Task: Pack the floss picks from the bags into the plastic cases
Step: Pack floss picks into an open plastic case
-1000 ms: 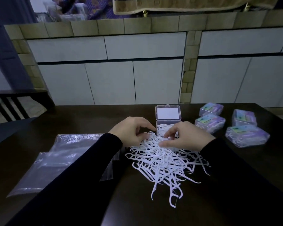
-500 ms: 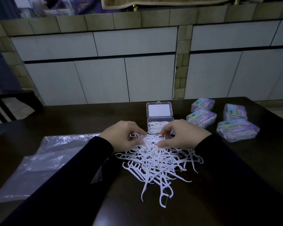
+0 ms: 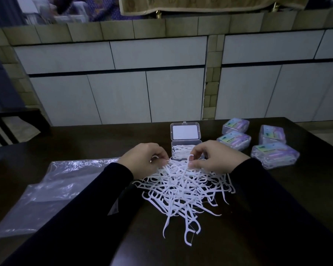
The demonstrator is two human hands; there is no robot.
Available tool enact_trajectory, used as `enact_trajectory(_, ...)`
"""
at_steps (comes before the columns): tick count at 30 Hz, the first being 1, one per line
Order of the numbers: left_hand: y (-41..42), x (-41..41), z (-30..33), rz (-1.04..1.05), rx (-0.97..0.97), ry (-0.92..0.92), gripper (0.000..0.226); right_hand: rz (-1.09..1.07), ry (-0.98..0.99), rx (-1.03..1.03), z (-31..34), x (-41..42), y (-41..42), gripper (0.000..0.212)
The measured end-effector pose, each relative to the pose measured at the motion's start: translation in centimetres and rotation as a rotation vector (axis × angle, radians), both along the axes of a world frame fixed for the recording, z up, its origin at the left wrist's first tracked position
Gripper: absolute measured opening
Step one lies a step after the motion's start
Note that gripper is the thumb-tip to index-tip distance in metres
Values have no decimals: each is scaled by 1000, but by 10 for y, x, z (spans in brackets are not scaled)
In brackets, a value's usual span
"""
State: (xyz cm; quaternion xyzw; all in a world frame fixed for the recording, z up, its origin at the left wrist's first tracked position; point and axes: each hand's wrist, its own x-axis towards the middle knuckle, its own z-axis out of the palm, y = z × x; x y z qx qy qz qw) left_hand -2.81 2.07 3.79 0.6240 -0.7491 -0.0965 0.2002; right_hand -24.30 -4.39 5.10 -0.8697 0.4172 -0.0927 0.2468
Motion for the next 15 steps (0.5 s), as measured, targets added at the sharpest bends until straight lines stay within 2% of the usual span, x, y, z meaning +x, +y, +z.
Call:
enact_trajectory(5, 1, 0, 11, 39, -55, 31, 12, -21, -189, -51, 0, -6, -5, 11)
enact_trajectory(10, 0, -2, 13, 48, -203, 105, 12, -57, -421, -127, -12, -17, -21, 9)
enact_trajectory(15, -7, -15, 16, 94, -344, 325, 11, -83, -620, -118, -18, -23, -27, 10)
